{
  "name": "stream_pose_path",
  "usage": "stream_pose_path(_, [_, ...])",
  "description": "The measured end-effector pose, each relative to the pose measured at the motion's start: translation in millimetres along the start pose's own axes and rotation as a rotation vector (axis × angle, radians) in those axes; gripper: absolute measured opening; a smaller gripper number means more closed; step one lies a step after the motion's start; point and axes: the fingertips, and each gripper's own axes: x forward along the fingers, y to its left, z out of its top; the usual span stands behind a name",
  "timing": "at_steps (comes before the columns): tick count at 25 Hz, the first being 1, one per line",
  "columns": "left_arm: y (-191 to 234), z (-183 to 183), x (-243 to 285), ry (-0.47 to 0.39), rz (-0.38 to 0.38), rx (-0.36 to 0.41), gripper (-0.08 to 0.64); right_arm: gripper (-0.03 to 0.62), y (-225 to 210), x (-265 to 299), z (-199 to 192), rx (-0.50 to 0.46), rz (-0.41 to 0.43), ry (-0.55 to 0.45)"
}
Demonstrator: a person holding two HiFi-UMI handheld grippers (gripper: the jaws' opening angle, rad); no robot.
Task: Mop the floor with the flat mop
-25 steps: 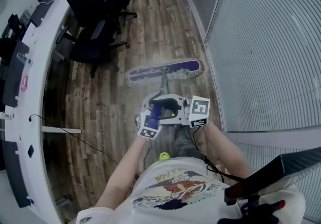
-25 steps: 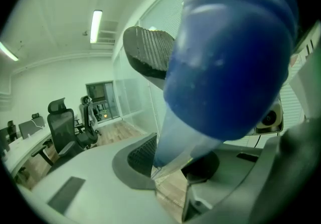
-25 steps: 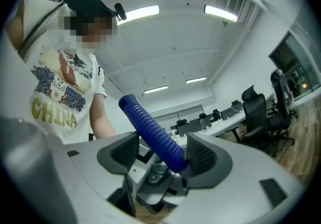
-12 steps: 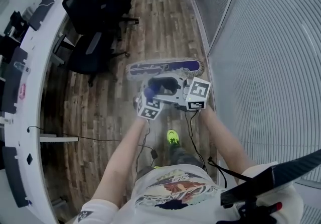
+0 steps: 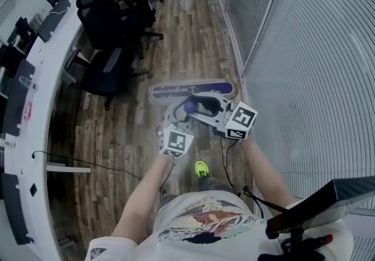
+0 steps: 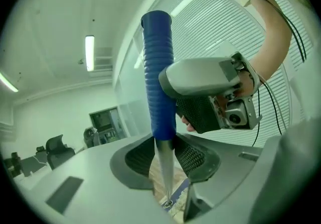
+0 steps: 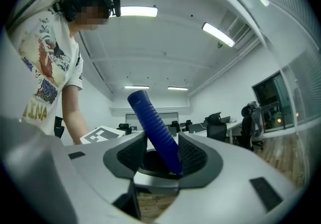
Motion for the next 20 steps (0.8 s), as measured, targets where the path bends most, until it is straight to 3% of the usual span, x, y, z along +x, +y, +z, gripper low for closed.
stream_pose_path(4, [-21.9, 0.7, -21.7, 0.048, -0.06, -0.013, 0.114, 0.193, 29.3, -13.0, -6.9, -0.033, -0.088, 0.082])
stream_pose_path(8, [-45.8, -2.1, -62.5, 0.073, -0.069, -0.054, 0.114, 0.187, 83.9, -9.4, -5.1, -0.18, -0.186, 0.141])
stream_pose_path(10, [-60.1, -5.9, -88.0, 0.086, -0.074, -0.057, 0.114, 0.187, 113.0, -4.0, -12.5, -0.21, -0.209, 0.147])
stream_pose_path(20, [-164.9, -9.7, -291.2, 0.06, -0.139, -0.037, 0.114, 0.183, 339.1, -4.7, -51.2, -0.166, -0.236, 0.182])
